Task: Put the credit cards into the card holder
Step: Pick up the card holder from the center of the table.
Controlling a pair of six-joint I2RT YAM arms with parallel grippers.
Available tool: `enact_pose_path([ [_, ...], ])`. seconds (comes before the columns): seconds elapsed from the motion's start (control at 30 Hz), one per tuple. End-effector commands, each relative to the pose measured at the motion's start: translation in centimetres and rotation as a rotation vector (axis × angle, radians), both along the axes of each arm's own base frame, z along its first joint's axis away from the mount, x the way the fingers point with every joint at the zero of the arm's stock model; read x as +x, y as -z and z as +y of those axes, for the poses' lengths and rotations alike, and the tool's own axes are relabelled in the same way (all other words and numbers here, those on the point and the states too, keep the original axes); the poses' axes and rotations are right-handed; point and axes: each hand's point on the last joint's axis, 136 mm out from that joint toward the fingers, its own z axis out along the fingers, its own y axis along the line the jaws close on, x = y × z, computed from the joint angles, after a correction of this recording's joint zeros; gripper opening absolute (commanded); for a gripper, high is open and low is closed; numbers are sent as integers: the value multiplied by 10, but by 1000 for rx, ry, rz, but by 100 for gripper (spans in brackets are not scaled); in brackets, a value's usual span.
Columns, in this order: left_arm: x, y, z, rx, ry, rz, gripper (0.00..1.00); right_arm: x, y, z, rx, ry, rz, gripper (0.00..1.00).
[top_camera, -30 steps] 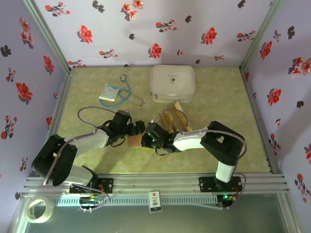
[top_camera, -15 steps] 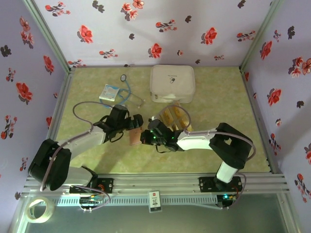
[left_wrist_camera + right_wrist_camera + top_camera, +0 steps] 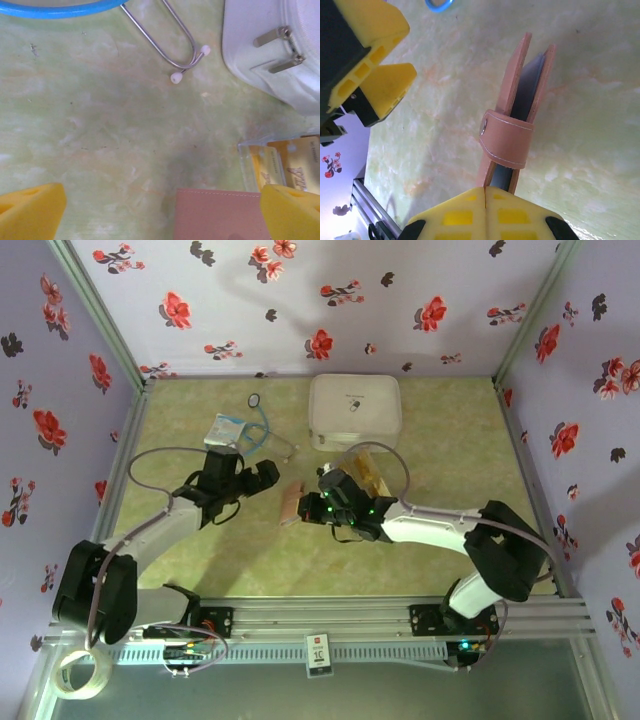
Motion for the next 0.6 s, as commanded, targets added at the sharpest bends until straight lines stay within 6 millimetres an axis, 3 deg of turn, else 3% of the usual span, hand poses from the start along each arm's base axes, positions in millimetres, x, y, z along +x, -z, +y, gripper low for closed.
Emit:
enact_pose_path([
  [0.0, -1, -9, -9, -101, 13, -5, 100, 5, -36, 5, 51, -26, -59, 0],
  [0.33, 10, -33, -38, -381, 9, -10, 100, 14, -91, 20, 198, -39, -107, 0],
  [0.57, 16, -51, -52, -534, 15, -30, 100, 17, -98, 29, 248, -44, -103, 0],
])
